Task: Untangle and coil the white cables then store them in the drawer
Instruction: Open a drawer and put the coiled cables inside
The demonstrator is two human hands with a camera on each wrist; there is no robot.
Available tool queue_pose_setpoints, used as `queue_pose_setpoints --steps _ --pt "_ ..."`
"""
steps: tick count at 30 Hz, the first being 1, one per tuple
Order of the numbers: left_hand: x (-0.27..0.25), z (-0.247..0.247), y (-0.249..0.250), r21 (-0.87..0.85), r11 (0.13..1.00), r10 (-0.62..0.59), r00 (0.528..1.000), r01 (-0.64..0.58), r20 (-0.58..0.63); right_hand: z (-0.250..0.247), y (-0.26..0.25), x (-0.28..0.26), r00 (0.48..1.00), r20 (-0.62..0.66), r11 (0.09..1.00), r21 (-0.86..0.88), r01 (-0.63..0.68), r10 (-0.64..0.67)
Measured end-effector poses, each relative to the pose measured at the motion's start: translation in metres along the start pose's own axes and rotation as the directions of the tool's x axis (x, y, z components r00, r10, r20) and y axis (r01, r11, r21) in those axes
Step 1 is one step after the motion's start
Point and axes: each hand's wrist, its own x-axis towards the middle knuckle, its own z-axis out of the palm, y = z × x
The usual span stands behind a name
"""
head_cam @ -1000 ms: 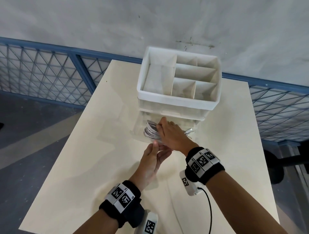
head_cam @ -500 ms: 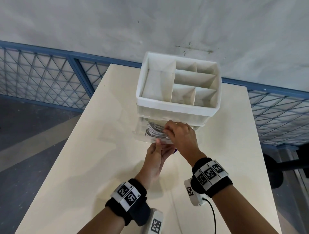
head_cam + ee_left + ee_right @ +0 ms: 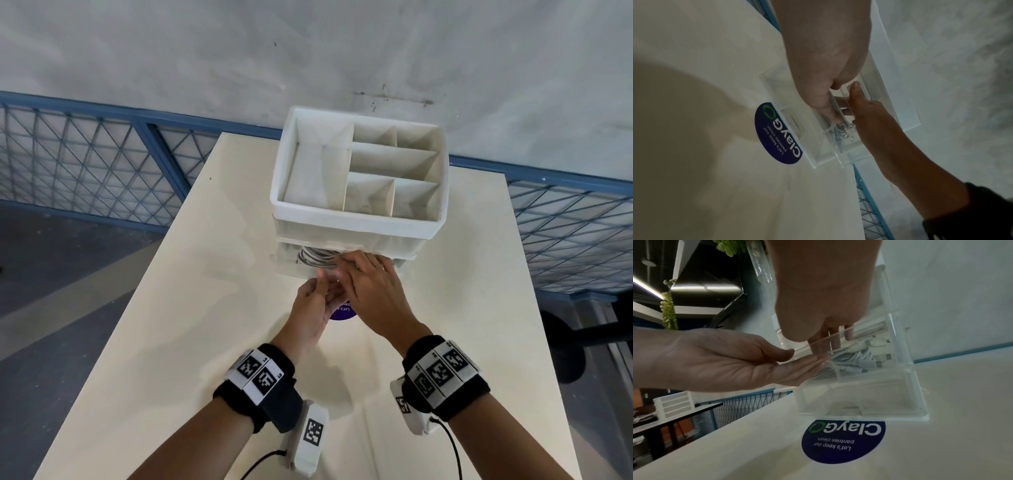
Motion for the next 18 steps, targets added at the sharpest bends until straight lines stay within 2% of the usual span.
queue_pose_setpoints --steps 4,9,14,18 --pt "0.009 0.003 0.005 0.0 1.0 0.008 1.0 -0.008 0.026 0.001 0.01 -0.007 0.988 -0.148 0.999 0.007 0.044 -0.042" --pt "0.02 0.005 0.007 0.027 0.999 0.019 0.999 -0.02 0.039 0.001 0.036 -0.024 0.934 -0.351 0.996 0.063 -0.056 0.074" --pt "0.028 0.003 0.008 0.102 0.994 0.035 0.999 -0.039 0.039 0.002 0.039 -0.02 0.878 -0.4 0.965 0.134 -0.227 0.262" --pt "0.035 0.004 0.011 0.19 0.981 0.021 0.999 -0.03 0.051 -0.001 0.04 -0.01 0.841 -0.403 0.928 0.065 -0.367 0.361"
